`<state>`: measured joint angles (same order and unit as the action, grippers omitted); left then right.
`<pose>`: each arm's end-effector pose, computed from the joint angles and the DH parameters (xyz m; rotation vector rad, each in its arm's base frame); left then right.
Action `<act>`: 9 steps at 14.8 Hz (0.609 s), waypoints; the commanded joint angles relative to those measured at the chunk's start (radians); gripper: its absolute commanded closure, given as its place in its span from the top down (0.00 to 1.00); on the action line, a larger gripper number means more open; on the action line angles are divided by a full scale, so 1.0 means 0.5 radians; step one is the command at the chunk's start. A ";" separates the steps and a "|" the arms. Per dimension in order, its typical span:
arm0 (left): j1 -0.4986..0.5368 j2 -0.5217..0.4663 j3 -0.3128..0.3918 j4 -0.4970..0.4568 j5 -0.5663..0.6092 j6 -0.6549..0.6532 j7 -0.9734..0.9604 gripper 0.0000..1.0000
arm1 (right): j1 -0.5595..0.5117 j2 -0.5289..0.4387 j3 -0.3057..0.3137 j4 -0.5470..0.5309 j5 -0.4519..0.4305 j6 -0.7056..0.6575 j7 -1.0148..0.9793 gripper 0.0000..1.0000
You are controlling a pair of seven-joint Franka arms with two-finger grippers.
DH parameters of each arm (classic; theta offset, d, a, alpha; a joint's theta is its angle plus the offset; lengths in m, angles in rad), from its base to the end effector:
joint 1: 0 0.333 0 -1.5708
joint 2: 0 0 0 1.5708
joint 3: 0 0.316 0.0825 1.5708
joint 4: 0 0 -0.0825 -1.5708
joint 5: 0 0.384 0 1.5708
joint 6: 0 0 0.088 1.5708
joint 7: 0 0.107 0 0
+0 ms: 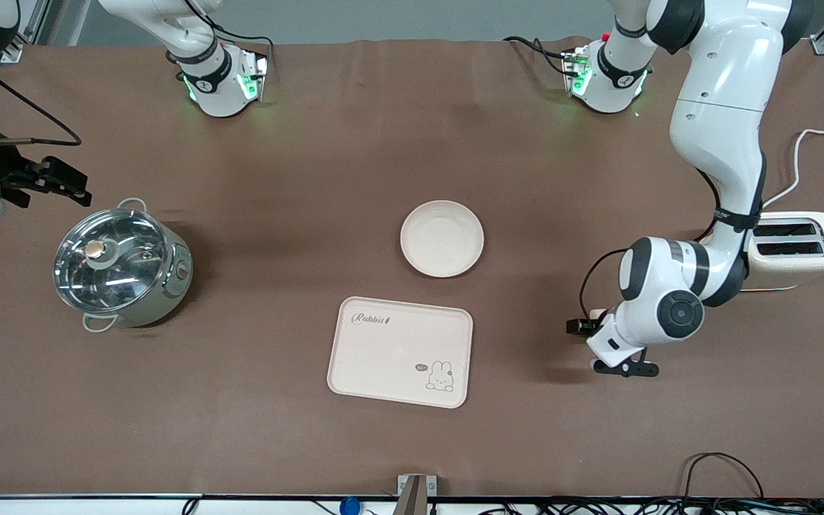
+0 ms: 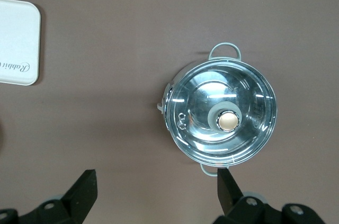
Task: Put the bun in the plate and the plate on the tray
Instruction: 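Reach the left gripper down to the cream bun and grasp it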
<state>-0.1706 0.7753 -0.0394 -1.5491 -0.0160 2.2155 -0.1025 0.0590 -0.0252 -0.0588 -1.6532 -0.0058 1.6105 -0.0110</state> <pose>0.6779 -0.1413 0.1828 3.1106 -0.1361 -0.1767 0.5487 -0.0009 0.6028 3.1372 0.0181 -0.0276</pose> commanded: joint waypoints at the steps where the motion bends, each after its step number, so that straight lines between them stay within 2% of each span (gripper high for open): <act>1: 0.022 -0.063 -0.023 -0.135 -0.026 0.051 -0.007 1.00 | -0.010 0.013 0.001 0.002 -0.010 -0.064 0.016 1.00; 3: 0.025 -0.087 -0.023 -0.166 -0.026 0.051 -0.007 1.00 | -0.017 0.053 -0.002 0.002 -0.010 -0.116 0.007 1.00; 4: 0.028 -0.093 -0.023 -0.169 -0.026 0.051 -0.007 0.93 | -0.029 0.060 -0.002 0.002 -0.010 -0.125 0.007 1.00; 6: 0.028 -0.102 -0.026 -0.172 -0.026 0.048 -0.010 0.73 | -0.038 0.066 -0.002 0.008 -0.010 -0.171 0.007 1.00; 9: 0.010 -0.102 -0.026 -0.172 -0.026 0.048 -0.034 0.37 | -0.038 0.069 -0.002 0.008 -0.010 -0.175 0.007 1.00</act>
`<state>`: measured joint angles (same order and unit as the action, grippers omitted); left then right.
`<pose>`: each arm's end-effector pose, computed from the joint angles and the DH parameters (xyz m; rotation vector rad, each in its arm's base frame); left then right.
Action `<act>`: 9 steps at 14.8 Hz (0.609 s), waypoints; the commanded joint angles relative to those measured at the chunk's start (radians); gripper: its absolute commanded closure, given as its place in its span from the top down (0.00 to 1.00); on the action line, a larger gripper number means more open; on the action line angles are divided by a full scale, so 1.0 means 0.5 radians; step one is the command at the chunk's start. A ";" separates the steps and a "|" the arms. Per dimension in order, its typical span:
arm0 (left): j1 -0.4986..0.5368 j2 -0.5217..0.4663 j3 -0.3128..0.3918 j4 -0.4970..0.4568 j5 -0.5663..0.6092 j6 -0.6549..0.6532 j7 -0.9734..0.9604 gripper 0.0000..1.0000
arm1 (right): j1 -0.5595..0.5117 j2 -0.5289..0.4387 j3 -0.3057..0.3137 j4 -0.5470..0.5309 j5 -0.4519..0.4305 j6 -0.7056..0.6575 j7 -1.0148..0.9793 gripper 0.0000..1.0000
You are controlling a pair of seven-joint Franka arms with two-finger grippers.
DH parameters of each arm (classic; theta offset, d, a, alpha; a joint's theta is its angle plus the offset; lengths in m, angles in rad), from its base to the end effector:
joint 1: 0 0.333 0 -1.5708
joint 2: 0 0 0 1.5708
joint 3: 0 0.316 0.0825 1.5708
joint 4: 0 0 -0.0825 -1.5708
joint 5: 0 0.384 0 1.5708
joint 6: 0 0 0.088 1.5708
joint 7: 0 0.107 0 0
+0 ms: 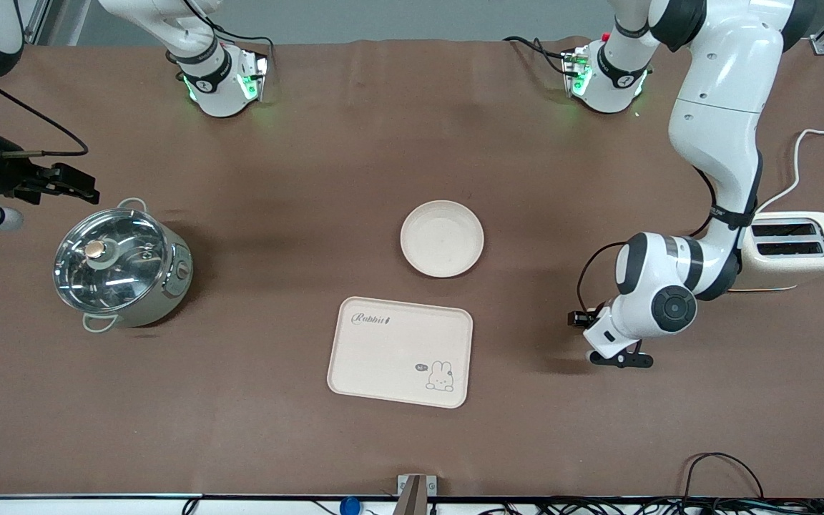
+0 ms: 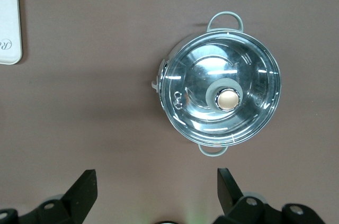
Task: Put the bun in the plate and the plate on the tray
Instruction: 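Reach the left gripper down to the cream bun and grasp it, then carry the bun with the left gripper while the right gripper reaches the plate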
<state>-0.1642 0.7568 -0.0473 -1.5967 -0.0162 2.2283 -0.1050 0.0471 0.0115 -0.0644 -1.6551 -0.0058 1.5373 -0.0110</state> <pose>0.6669 -0.1399 0.1771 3.1070 -0.1320 -0.2026 0.5496 -0.0100 0.5760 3.1303 -0.0096 -0.2027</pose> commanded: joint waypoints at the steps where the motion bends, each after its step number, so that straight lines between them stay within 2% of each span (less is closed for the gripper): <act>1: -0.003 -0.069 -0.010 -0.077 -0.026 0.023 -0.041 0.28 | -0.018 -0.005 0.009 0.018 -0.007 -0.025 0.007 1.00; 2: 0.000 -0.069 -0.028 -0.077 -0.026 0.023 -0.042 0.22 | -0.015 -0.005 0.009 0.033 -0.007 -0.001 0.007 1.00; 5: 0.000 -0.069 -0.040 -0.074 -0.029 0.017 -0.072 0.18 | 0.004 0.142 0.012 0.199 0.008 -0.007 0.010 1.00; 7: 0.006 -0.108 -0.104 -0.074 -0.026 -0.014 -0.188 0.18 | 0.010 0.179 0.012 0.187 0.152 -0.022 0.022 1.00; 9: -0.003 -0.218 -0.193 -0.068 -0.026 -0.246 -0.369 0.18 | 0.034 0.289 0.018 0.184 0.238 -0.025 0.022 1.00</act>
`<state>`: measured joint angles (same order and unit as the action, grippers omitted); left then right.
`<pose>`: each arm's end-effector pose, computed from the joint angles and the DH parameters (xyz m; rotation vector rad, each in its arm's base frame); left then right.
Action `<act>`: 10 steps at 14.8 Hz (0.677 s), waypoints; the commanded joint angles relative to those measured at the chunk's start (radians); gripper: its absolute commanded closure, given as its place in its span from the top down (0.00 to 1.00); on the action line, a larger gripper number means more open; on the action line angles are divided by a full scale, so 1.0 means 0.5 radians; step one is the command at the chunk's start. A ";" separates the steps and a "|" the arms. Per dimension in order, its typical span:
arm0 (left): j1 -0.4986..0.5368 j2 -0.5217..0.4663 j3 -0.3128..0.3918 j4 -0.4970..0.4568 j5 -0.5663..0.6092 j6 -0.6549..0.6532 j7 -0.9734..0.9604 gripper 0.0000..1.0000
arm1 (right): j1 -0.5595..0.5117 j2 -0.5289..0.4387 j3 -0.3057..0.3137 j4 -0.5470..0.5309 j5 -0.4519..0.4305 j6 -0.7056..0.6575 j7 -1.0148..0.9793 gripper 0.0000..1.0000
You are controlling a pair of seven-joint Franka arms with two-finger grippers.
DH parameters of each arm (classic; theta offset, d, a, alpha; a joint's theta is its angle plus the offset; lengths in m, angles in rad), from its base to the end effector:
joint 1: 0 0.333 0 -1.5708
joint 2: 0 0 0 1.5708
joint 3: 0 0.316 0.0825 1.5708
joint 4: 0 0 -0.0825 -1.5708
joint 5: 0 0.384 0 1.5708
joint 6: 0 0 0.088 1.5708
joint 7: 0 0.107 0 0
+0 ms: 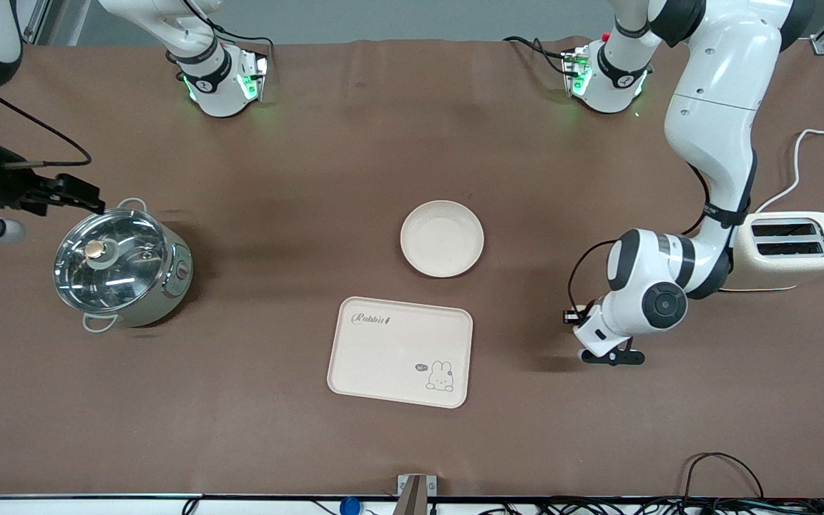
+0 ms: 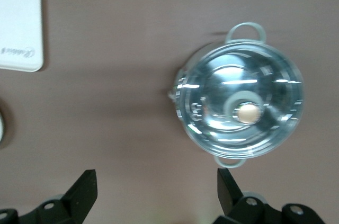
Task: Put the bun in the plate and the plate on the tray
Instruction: 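Carry the bun with the left gripper while the right gripper reaches the plate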
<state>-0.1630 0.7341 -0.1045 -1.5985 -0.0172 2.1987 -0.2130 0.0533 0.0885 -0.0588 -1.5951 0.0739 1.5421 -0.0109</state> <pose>0.6589 -0.1726 0.1914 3.0818 -0.0328 -0.2267 0.5730 0.0063 0.5612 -3.0642 -0.0033 0.2160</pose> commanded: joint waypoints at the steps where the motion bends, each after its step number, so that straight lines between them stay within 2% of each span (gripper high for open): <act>1: -0.002 -0.231 -0.189 -0.061 -0.024 -0.325 -0.336 0.18 | 0.056 0.181 0.007 0.067 0.122 -0.025 0.013 1.00; 2: -0.002 -0.274 -0.311 -0.061 -0.024 -0.387 -0.523 0.18 | 0.074 0.224 0.007 0.067 0.162 -0.016 0.022 1.00; 3: -0.002 -0.284 -0.437 -0.064 -0.024 -0.409 -0.738 0.19 | 0.090 0.277 0.007 0.073 0.274 -0.010 0.028 1.00; 5: -0.011 -0.257 -0.588 -0.074 -0.024 -0.382 -0.972 0.20 | 0.108 0.381 0.007 0.061 0.477 0.008 0.031 1.00; 6: -0.042 -0.226 -0.625 -0.064 -0.021 -0.345 -1.082 0.20 | 0.130 0.430 0.007 0.036 0.548 0.057 0.031 1.00; 9: -0.162 -0.116 -0.622 -0.092 -0.002 -0.140 -1.258 0.20 | 0.292 0.458 0.007 -0.224 0.695 0.452 0.064 1.00; 10: -0.201 -0.100 -0.625 -0.144 -0.005 -0.051 -1.307 0.24 | 0.350 0.458 0.007 -0.313 0.754 0.593 0.150 1.00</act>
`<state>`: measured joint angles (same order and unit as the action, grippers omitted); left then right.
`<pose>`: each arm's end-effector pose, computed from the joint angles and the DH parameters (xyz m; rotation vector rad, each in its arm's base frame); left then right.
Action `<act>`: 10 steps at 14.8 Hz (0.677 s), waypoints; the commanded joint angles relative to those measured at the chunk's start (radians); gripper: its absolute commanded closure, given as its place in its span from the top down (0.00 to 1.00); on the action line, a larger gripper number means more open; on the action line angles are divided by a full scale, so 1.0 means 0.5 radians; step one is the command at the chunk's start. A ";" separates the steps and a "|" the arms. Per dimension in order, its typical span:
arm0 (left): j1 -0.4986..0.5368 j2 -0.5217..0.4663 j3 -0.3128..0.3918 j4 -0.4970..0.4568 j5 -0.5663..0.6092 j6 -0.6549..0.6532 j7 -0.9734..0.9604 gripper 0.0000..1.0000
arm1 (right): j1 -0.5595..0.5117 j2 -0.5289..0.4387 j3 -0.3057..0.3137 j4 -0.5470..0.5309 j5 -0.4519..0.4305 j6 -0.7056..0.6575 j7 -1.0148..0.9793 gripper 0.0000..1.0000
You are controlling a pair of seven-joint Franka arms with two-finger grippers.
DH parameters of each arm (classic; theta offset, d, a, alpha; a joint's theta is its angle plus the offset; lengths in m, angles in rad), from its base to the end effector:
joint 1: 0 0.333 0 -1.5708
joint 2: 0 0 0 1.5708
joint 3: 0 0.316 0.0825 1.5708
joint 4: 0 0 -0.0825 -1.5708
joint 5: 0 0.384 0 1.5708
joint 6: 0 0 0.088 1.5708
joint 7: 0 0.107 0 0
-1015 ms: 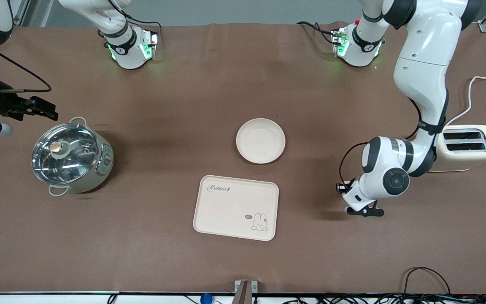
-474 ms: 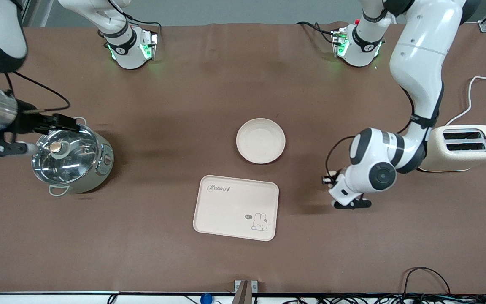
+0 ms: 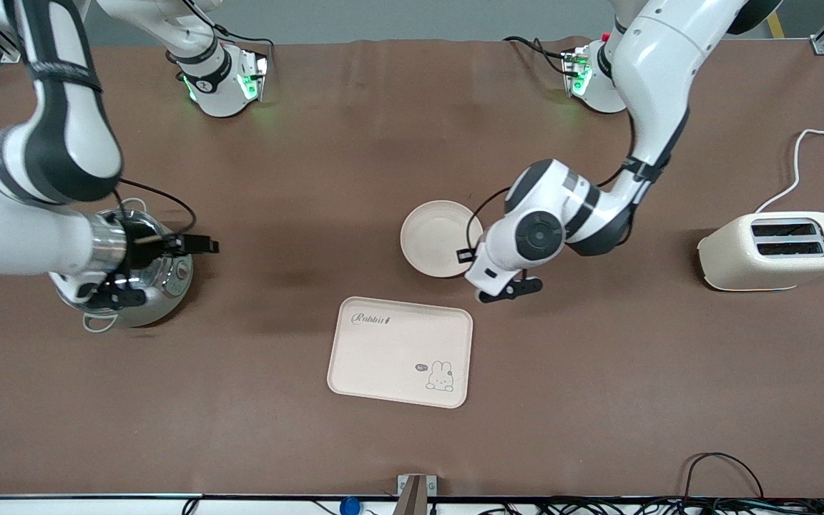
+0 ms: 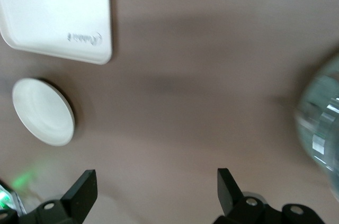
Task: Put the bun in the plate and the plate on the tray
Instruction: 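Carry the bun with the left gripper while the right gripper reaches the plate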
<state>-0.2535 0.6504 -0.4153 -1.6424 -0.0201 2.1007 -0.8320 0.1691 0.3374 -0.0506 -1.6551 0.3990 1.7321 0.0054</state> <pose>0.5443 -0.3910 0.2518 2.9896 0.3511 -0.4333 0.6179 0.1123 0.4021 -2.7657 0.0042 0.3909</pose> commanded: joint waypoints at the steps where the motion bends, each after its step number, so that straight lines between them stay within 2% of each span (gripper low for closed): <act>1: -0.048 0.077 -0.004 -0.132 0.003 0.274 -0.139 0.25 | 0.189 -0.040 -0.009 -0.269 0.168 0.336 0.188 1.00; 2: -0.060 0.080 -0.004 -0.200 0.003 0.375 -0.182 0.24 | 0.272 -0.040 -0.009 -0.319 0.211 0.422 0.216 1.00; 4: -0.119 0.086 -0.004 -0.222 0.000 0.416 -0.244 0.25 | 0.385 -0.027 -0.009 -0.438 0.245 0.594 0.247 1.00; 5: -0.125 0.104 -0.004 -0.219 0.003 0.419 -0.269 0.28 | 0.422 -0.027 -0.009 -0.509 0.330 0.689 0.329 1.00; 6: -0.140 0.116 -0.004 -0.210 0.000 0.419 -0.275 0.48 | 0.468 -0.027 -0.009 -0.552 0.407 0.744 0.366 1.00; 8: -0.140 0.110 -0.004 -0.213 0.000 0.410 -0.302 1.00 | 0.569 -0.027 -0.009 -0.616 0.466 0.858 0.370 1.00; 10: -0.101 0.098 -0.004 -0.200 0.003 0.401 -0.330 1.00 | 0.668 -0.027 -0.009 -0.739 0.518 1.075 0.370 1.00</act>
<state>-0.3219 0.7217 -0.4158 -1.7360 -0.0201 2.3013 -0.9787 0.4570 0.3545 -0.0464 -1.9436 0.6152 2.1825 0.1791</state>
